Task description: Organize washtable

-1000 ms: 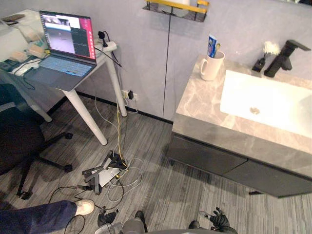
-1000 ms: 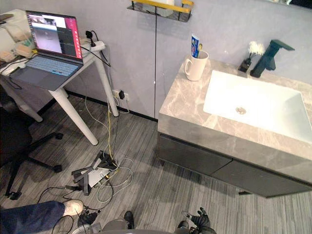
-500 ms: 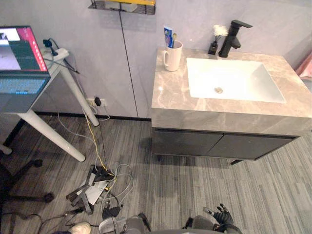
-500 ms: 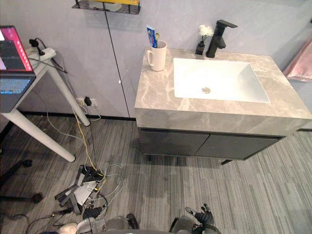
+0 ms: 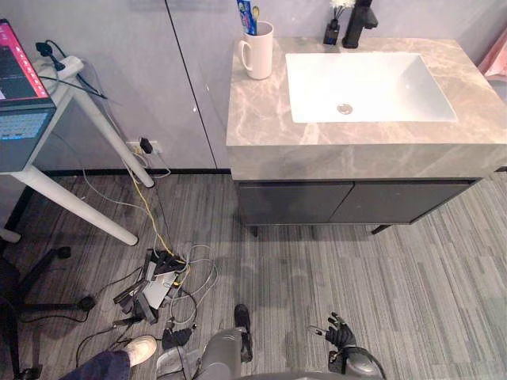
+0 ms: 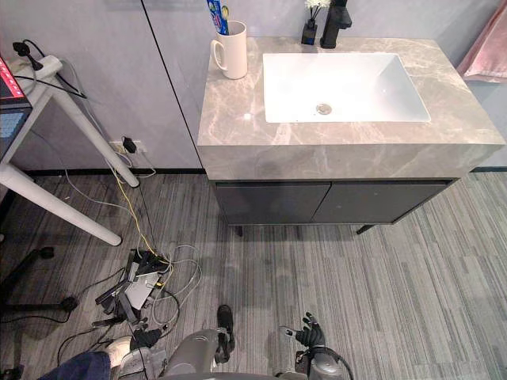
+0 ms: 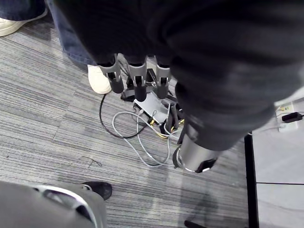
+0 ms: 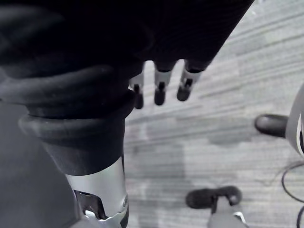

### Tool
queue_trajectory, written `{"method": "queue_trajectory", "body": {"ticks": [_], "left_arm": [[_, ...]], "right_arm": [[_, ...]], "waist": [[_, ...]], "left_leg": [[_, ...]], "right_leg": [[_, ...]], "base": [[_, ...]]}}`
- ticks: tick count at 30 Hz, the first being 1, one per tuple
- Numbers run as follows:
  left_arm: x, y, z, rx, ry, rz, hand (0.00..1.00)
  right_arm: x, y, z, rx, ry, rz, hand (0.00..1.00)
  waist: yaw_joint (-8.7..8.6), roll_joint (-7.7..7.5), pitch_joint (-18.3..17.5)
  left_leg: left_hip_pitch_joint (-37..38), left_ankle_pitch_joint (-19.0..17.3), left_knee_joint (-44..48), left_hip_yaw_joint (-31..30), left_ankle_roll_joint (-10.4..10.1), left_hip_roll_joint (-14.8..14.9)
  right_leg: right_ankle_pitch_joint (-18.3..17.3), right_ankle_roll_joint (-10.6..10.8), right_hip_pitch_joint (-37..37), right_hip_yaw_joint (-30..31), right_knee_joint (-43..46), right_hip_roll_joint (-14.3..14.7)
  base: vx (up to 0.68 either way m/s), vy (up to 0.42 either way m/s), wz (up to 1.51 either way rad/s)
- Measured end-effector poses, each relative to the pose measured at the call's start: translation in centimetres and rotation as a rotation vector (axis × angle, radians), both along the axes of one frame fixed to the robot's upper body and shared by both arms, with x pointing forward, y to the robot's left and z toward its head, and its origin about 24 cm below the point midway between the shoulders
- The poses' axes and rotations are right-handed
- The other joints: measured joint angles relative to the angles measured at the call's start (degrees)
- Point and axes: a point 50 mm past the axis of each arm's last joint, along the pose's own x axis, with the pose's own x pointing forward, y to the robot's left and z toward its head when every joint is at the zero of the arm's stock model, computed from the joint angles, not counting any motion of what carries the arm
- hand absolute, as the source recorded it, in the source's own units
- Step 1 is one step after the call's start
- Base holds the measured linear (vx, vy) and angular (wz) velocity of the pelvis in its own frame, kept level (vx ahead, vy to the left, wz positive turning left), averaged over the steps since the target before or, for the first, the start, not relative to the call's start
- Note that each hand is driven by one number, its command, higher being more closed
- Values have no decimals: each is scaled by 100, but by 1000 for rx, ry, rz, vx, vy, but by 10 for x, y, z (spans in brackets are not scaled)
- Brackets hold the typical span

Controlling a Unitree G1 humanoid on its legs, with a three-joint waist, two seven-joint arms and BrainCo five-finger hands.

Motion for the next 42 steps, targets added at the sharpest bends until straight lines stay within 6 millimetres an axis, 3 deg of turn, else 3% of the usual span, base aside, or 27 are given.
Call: {"method": "queue_trajectory", "body": {"ticks": [2,4,5,7,8,10,14,15,16,18,22,24,25,26,27,29,32,34,35,37,38,39,40,42], "left_arm": [[-5,3,-1,-2,7,36,0],[-13,5,-3,1,27,53,0],[-16,5,-5,-5,44,61,0],[-19,5,-6,-9,64,59,0],[-18,12,-5,8,62,50,0],[-16,15,-4,24,65,28,0],[-12,14,-3,38,69,-15,0],[-12,10,-5,30,79,-29,0],[-11,8,-5,26,82,-34,0],[-13,6,-6,16,89,-33,0],[-16,4,-8,4,102,-32,0],[-17,5,-8,-3,102,-35,0],[-18,5,-9,-8,111,-38,0],[-21,-1,-11,-24,121,-38,0],[-22,-2,-12,-27,125,-40,0],[-23,0,-12,-19,138,-61,0],[-22,0,-12,-22,139,-62,0],[-24,4,-12,-23,143,-62,0],[-24,4,-12,-29,142,-52,0],[-26,5,-13,-34,141,-35,0],[-26,5,-12,-35,138,-32,0],[-26,1,-13,-47,137,-30,0],[-26,-2,-14,-54,135,-29,0],[-28,-2,-14,-51,140,-40,0]], "right_arm": [[-7,-10,-2,-24,20,-5,0],[-14,-14,-3,-28,35,-19,0],[-16,-17,-3,-30,38,-31,0],[-17,-19,-3,-29,41,-51,0],[-20,-15,-5,-9,48,-83,0],[-23,-13,-6,6,56,-112,0],[-19,-15,-4,3,40,-123,0],[-17,-17,-2,-5,31,-119,0],[-17,-20,-2,-14,30,-115,0],[-14,-26,0,-33,26,-102,0],[-15,-27,-4,-42,62,-80,0],[-18,-25,-7,-41,84,-65,0],[-18,-28,-7,-50,92,-63,0],[-17,-31,-7,-59,96,-65,0],[-19,-31,-8,-60,102,-66,0],[-24,-29,-9,-53,117,-72,0],[-26,-25,-11,-37,124,-93,0],[-29,-22,-12,-20,132,-124,0],[-31,-22,-13,-18,138,-129,0],[-31,-22,-13,-17,138,-128,0],[-32,-22,-13,-15,138,-132,0],[-29,-31,-12,-38,133,-132,0],[-28,-35,-12,-45,136,-134,0],[-26,-37,-11,-44,128,-138,0]], "waist": [[15,53,50],[2,45,58],[-14,69,57],[-38,142,68],[-166,22,78],[-182,-79,21],[-232,-62,-10],[-275,35,-65],[-282,109,-74],[-289,164,-57],[-278,189,-89],[-255,111,-174],[-247,174,-235],[-249,293,-312],[-239,287,-317],[-235,227,-372],[-251,173,-386],[-278,87,-366],[-251,110,-354],[-232,162,-309],[-216,169,-281],[-130,292,-214],[-117,340,-184],[-133,349,-138]], "left_leg": [[-145,-577,845,-525,-155,55],[-93,-1113,1609,-945,-294,94],[7,-1452,1753,-1236,-462,108],[130,-1800,1708,-1262,-363,110],[136,-1795,1588,-1190,-353,-21],[87,-1799,1595,-955,-326,-26],[-5,-1787,1478,-254,-93,97],[-51,-1689,1284,22,60,214],[-39,-1574,1139,241,205,295],[265,-1342,766,867,436,386],[548,-1341,739,1582,435,639],[539,-1318,752,1889,346,666],[479,-1287,671,1872,130,653],[587,-1156,348,1887,-28,657],[690,-1063,194,1971,-38,655],[905,-912,25,2308,-1,707],[1116,-903,134,2647,10,897],[1297,-977,444,2784,-88,1123],[1394,-1188,1070,2865,-140,1504],[1313,-1242,2121,2439,-16,1919],[1137,-1339,2391,2024,22,1945],[1002,-1769,2372,569,-326,1431],[933,-1901,2329,44,-383,1191],[628,-2055,2002,-1547,-481,355]], "right_leg": [[-65,-130,-221,193,241,-128],[-62,-124,-405,567,425,-249],[-28,-65,-492,824,505,-269],[38,69,-571,1110,556,-249],[92,145,-697,1097,566,-368],[301,240,-858,1115,544,-491],[953,247,-1351,1529,302,-484],[1396,120,-1491,1358,44,-428],[1493,-17,-1560,1148,8,-409],[787,-365,-1702,-125,1283,-623],[132,-461,-1179,-1007,1576,-625],[71,-297,-1138,-1205,1033,-612],[245,-144,-1126,-1132,535,-417],[368,-160,-995,-1056,31,-259],[408,-158,-930,-1070,-141,-219],[924,-199,-833,-689,-613,-42],[1113,-277,-715,-306,-860,136],[1118,-287,-600,-53,-850,226],[1103,-336,-499,258,-809,389],[1004,-486,-466,851,-592,594],[951,-536,-427,1071,-509,613],[913,-567,-496,1711,-367,643],[904,-579,-543,1958,-312,670],[824,-574,-779,2915,-116,746]], "base": [[-105,35,-73],[-73,182,-97],[-31,340,-109],[-25,329,-79],[-64,184,-28],[-108,223,-47],[-142,195,-100],[-167,177,-112],[-159,156,-130],[-124,111,-130],[-105,-21,-107],[-105,-125,-106],[-81,-112,-94],[-76,-118,-92],[-21,-67,-88],[6,-65,-83],[84,-84,-82],[122,-97,-98],[64,-80,-111],[58,-120,-145],[78,26,-203],[61,132,-183],[38,205,-223],[-29,178,-205]]}}
